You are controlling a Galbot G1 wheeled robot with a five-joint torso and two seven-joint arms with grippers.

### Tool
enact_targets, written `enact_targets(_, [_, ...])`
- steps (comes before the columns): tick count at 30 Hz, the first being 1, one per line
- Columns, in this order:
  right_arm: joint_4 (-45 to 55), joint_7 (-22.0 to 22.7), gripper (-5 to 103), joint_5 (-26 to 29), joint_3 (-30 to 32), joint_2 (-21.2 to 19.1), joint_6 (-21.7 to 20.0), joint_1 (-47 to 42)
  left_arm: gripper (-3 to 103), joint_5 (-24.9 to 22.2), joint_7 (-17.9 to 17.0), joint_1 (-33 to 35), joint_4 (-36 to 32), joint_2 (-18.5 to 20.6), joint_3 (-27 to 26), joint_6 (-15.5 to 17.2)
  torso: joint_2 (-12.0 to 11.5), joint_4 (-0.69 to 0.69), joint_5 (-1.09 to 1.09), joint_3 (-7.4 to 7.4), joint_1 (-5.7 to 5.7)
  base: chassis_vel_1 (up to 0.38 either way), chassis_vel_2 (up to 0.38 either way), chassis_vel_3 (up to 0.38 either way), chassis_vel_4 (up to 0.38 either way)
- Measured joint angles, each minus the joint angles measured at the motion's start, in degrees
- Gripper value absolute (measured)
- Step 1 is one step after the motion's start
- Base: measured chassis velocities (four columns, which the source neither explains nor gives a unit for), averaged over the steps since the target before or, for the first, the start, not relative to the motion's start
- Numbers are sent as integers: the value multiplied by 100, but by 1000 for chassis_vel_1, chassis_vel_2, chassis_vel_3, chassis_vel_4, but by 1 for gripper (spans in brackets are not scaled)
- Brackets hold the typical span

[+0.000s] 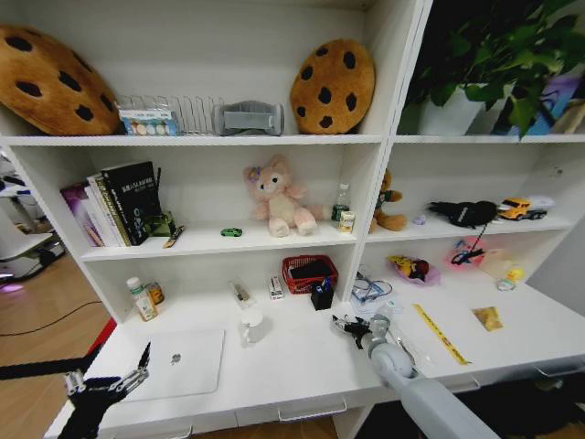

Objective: Organize the objects on the table.

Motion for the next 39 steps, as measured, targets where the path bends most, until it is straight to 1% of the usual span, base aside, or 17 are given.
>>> enact_targets(3, [9,-23,85,15,1,-2,-17,-16,100,0,0,0,0,0,0,0,0,0,0,0,0,0,0,0,0])
enact_targets(5, [-19,-44,74,25,6,6,-18,-7,100,0,0,0,0,0,0,0,0,0,0,-1,0,0,0,0,0])
enact_targets(6, [-19,-44,74,25,6,6,-18,-7,100,0,0,0,0,0,0,0,0,0,0,-1,0,0,0,0,0])
enact_targets(8, [-50,-45,63,72,9,6,-31,19,100,0,0,0,0,0,0,0,0,0,0,-1,0,0,0,0,0])
enact_targets(9, [-50,-45,63,72,9,6,-31,19,100,0,0,0,0,0,0,0,0,0,0,-1,0,0,0,0,0])
enact_targets(12, [-63,-24,47,129,10,-1,-49,33,100,0,0,0,0,0,0,0,0,0,1,-1,0,0,0,0,0])
enact_targets(15, [-67,-7,42,148,12,-5,-53,33,100,0,0,0,0,0,0,0,0,0,1,0,0,0,0,0,0])
enact_targets(18, [-29,28,25,245,36,-31,-79,-10,100,0,0,0,0,0,0,0,0,0,2,-1,0,0,0,0,0])
enact_targets(19, [-29,28,25,245,36,-31,-79,-10,100,0,0,0,0,0,0,0,0,0,2,-1,0,0,0,0,0])
enact_targets(21, [9,35,14,269,45,-42,-89,-42,100,0,0,0,0,0,0,0,-1,0,3,-1,0,0,0,0,0])
enact_targets(30, [235,50,12,462,114,-107,-222,-131,100,0,0,0,0,0,0,0,-1,0,4,1,0,0,0,0,0])
enact_targets(32, [343,-15,12,427,130,-112,-124,-144,100,0,0,0,0,0,0,0,-2,-1,6,2,0,0,0,0,0])
enact_targets(34, [598,-399,12,67,179,-119,403,-142,100,0,0,0,0,0,0,0,-1,0,1,1,0,0,0,0,0])
enact_targets(35, [598,-399,12,67,179,-119,403,-142,100,0,0,0,0,0,0,0,-1,0,1,1,0,0,0,0,0])
enact_targets(37, [643,-805,12,-795,141,-33,1262,45,100,0,0,0,0,0,0,0,-1,-1,3,1,0,0,0,0,0])
enact_targets(38, [643,-805,12,-795,141,-33,1262,45,100,0,0,0,0,0,0,0,-1,-1,3,1,0,0,0,0,0])
enact_targets(39, [598,-941,12,-1061,85,41,1699,212,100,0,0,0,0,0,0,0,-1,0,1,1,0,0,0,0,0])
